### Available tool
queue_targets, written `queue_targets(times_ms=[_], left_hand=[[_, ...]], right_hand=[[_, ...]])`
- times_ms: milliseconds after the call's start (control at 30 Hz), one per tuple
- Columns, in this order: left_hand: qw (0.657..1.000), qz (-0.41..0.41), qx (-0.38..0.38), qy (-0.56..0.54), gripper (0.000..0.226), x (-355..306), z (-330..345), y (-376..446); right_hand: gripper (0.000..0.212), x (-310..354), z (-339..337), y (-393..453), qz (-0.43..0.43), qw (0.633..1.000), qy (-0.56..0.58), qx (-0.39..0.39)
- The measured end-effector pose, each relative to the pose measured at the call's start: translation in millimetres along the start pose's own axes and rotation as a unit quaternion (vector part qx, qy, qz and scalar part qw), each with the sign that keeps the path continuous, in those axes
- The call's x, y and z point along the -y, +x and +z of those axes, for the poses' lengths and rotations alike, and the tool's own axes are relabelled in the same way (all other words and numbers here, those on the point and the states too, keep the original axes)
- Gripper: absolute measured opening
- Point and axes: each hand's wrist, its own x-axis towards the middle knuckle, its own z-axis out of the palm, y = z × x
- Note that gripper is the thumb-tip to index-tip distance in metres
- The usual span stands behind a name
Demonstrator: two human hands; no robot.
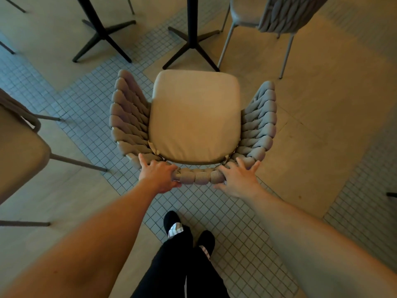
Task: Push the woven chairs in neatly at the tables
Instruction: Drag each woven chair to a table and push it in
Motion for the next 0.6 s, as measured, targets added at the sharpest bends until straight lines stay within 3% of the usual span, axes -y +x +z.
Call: queue_targets(times_ms=[167, 600], left_hand=[[0.999, 0.009, -0.015, 0.029, 0.048, 4.9, 4.6, -0.3], [0.999, 0.007, -0.041, 0.027, 0.044, 38.0, -22.0, 35.2]], right_hand=[[0.057, 8.3, -7.7, 0.9, -0.001, 1.0, 0.012, 0.026], [0.056, 19.5, -42.8, 41.6, 0.0, 1.0, 0.014, 0.004]])
